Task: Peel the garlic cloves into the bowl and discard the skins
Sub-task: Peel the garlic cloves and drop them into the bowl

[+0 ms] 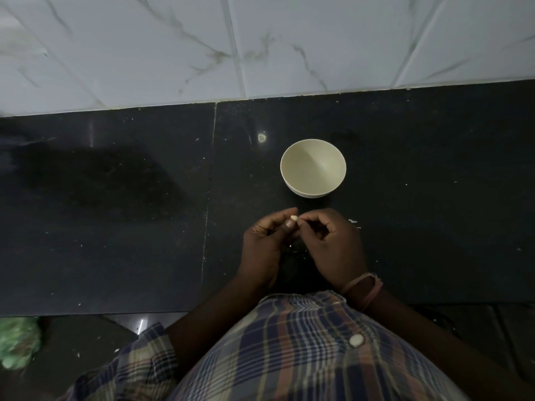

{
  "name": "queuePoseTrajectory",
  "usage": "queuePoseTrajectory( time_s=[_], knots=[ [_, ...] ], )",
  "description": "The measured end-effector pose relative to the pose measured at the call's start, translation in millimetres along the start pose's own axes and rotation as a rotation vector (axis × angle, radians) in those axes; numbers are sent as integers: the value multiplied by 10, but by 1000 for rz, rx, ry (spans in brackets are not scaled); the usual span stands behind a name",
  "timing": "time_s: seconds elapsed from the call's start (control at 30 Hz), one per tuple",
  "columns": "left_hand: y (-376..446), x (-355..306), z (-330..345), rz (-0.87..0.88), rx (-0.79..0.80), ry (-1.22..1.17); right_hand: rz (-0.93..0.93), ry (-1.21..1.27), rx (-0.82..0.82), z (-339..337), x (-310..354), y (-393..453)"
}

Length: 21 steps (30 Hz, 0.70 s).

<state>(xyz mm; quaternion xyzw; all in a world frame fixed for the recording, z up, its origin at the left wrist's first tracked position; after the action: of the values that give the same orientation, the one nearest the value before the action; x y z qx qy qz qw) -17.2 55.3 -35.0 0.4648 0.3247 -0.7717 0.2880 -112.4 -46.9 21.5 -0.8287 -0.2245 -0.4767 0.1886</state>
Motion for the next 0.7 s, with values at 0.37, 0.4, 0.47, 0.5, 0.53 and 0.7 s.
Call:
queuePoseTrajectory(
  time_s=[0.37, 0.4, 0.47, 0.5, 0.53, 0.7],
  knots=[
    [6, -46, -58, 46, 8, 32, 18, 59, -15, -35, 20, -5],
    [7, -52, -62, 49, 9, 41, 25, 68, -17, -42, 18, -3],
    [6, -56, -63, 47, 4, 53, 44, 85, -13, -48, 6, 2],
    [2, -60, -57, 45, 0, 51, 59, 95, -6, -44, -7, 6],
    [-2, -63, -46, 44, 2, 49, 76, 104, 0, -42, -25, 9],
    [0, -57, -17, 43, 21, 36, 108, 118, 10, -34, -65, -2]
  ],
)
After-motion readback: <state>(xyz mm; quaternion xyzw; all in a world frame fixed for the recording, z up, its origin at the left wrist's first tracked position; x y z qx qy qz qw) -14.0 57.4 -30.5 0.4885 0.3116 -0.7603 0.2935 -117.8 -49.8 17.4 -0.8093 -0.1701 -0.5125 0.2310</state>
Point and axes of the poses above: each hand's wrist, its own y-axis towards the middle knuckle, its own z-axis out of the palm, x = y × z, the point moved 9 cm from there along y, towards the middle knuckle, and after that the axes turned 13 degrees about z, right-handed, at the moved point
